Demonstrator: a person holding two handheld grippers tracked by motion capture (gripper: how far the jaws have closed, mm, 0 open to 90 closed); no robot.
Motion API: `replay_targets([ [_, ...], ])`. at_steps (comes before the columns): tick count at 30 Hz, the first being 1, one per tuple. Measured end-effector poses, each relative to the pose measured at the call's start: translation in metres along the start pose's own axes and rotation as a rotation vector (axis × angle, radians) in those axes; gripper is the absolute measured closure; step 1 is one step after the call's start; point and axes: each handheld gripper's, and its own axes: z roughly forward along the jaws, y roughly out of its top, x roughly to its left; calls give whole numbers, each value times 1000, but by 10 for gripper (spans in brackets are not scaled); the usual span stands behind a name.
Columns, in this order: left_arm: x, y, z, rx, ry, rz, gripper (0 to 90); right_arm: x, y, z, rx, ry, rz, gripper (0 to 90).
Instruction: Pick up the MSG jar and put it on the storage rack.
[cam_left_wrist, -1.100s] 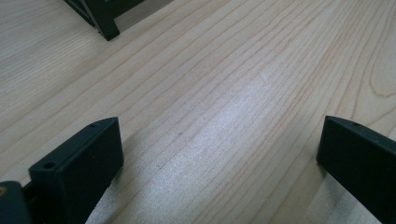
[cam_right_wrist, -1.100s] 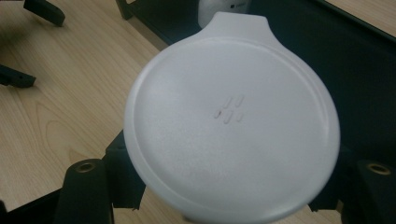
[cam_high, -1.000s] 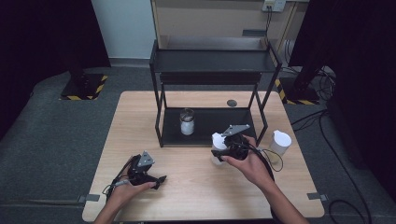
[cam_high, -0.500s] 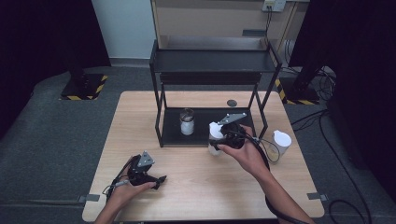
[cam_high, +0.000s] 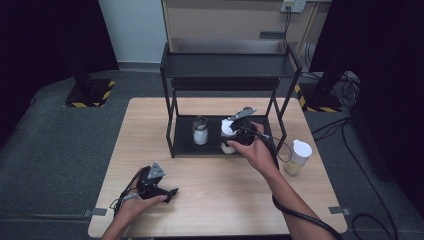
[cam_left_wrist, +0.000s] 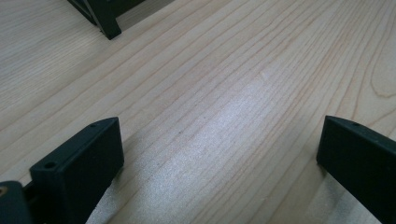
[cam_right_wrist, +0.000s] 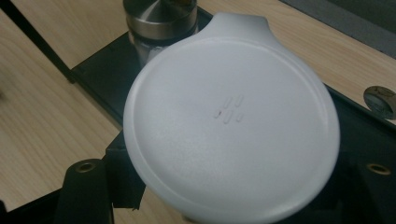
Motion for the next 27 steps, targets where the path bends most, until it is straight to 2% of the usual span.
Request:
replay_targets([
  [10,0,0,0,0,0,0,0,-2,14,19,12,-17,-4,311],
  [27,0,0,0,0,0,1,0,-8,28,49,27,-31,19,311],
])
